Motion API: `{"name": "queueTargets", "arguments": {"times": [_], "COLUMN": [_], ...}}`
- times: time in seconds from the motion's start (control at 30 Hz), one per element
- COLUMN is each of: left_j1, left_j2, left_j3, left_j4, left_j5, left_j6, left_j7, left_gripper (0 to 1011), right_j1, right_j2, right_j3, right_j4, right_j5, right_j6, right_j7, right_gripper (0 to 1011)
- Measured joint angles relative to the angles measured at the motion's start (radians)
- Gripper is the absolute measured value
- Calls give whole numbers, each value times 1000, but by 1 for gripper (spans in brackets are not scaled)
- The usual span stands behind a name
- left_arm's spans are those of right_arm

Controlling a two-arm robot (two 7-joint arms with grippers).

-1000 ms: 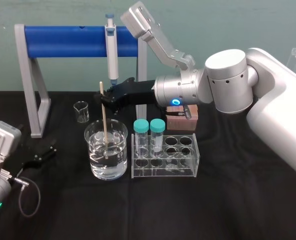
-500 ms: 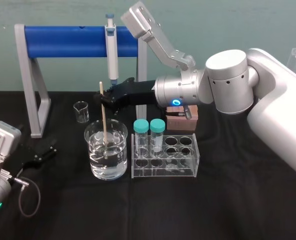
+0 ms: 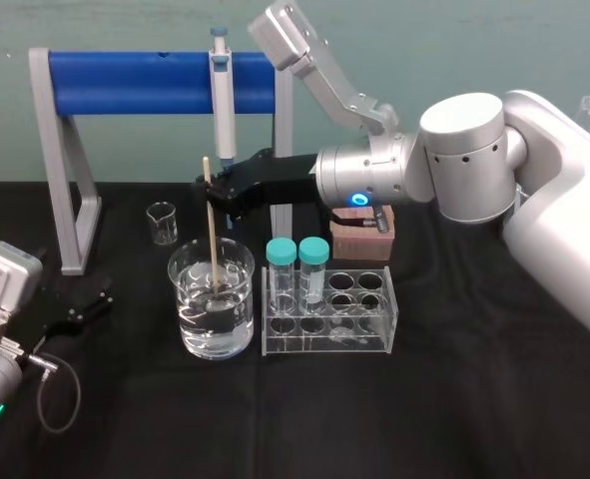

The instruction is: Hold the thermometer with one hand and immerse one end into the beaker, then reinsert it into the test tube rack.

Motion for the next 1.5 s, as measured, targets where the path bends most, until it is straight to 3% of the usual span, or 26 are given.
{"name": "queueTargets", "arguments": {"times": [0.3,0.6,0.93,1.17,1.5], "left_j1": [0,0,0,0,0], "left_j2": [0,0,0,0,0], "left_j3": [0,0,0,0,0], "left_j4": [0,0,0,0,0], "left_j5": [0,0,0,0,0], "left_j6": [0,0,0,0,0], "left_j7": [0,0,0,0,0], "left_gripper": [1004,1004,1004,1004,1004], "right_j1": [4,20,47,54,20], "right_j2": [23,47,95,128,194], "right_j3": [20,42,52,82,159], "right_j4": [-36,-77,-142,-202,-318], "right_j5": [14,62,100,148,230], "right_j6": [16,51,87,139,266], "right_j7": [6,14,22,8,-103], "right_gripper": [48,48,48,48,48]}}
